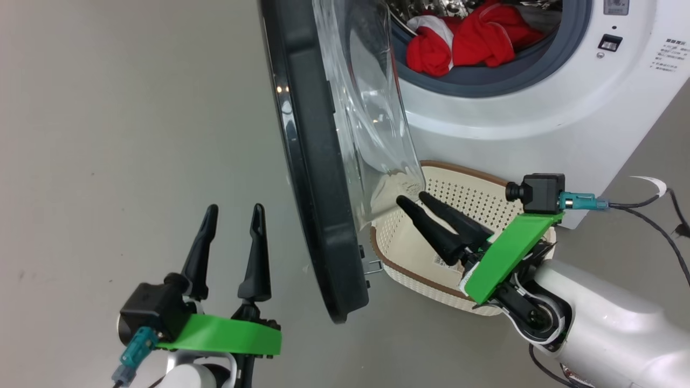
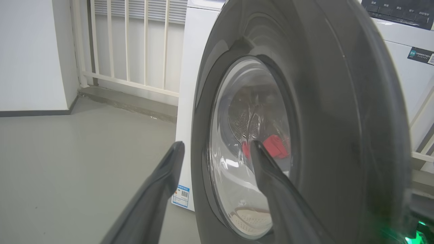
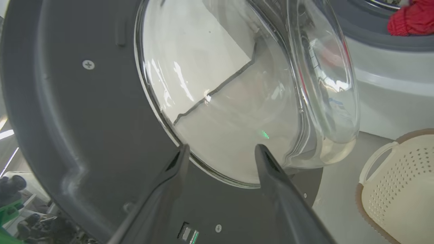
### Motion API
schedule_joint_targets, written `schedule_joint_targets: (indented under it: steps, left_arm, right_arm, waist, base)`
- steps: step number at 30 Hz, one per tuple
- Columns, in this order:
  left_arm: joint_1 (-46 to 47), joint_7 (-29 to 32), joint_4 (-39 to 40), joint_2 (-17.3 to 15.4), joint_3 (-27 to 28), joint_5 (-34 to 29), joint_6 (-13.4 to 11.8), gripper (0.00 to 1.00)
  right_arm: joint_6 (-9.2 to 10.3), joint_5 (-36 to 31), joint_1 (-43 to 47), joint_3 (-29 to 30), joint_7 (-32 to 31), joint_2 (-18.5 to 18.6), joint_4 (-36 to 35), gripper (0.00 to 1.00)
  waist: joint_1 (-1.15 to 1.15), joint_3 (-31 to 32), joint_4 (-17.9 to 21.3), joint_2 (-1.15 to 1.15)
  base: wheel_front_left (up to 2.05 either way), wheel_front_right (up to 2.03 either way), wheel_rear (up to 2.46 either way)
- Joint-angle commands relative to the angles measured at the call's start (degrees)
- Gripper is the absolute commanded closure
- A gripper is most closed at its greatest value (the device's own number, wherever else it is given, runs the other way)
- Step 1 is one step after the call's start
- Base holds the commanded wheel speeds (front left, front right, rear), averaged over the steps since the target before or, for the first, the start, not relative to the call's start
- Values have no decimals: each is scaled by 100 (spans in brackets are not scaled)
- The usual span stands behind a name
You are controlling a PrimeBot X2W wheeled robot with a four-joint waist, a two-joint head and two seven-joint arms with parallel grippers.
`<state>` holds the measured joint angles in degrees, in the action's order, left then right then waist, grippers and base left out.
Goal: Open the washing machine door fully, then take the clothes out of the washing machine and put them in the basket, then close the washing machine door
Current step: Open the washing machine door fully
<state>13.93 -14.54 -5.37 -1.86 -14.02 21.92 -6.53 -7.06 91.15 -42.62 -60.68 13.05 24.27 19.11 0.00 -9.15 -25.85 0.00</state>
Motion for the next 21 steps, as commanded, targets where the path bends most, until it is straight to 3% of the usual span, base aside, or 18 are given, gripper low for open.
schedule_joint_targets:
  steps: [1, 4, 8, 9, 21]
  left_arm:
    - [-20, -46, 135, -101, 202, -16, 27, 0]
    - [-55, -46, 112, -101, 206, -22, 33, 0]
    - [-99, -46, 111, -101, 219, -35, 42, 0]
    - [-99, -46, 111, -101, 219, -35, 42, 0]
    - [-227, -46, 124, -101, 207, -109, 47, 0]
  right_arm:
    - [-43, -243, 16, 42, 120, -75, 18, 0]
    - [-43, -821, 145, 221, 184, -209, 347, 0]
    - [-43, -1924, 409, 980, 192, -500, 759, 0]
    - [-43, -1924, 409, 980, 192, -500, 759, 0]
    - [-43, -5332, 1518, 3590, 194, -1595, 894, 0]
  waist:
    - [0, 39, 16, 0]
    - [0, 105, 21, 0]
    - [0, 153, 30, 0]
    - [0, 153, 30, 0]
    - [0, 296, 46, 0]
  base:
    - [0, 0, 0]
    - [0, 0, 0]
    - [0, 0, 0]
    - [0, 0, 0]
    - [0, 0, 0]
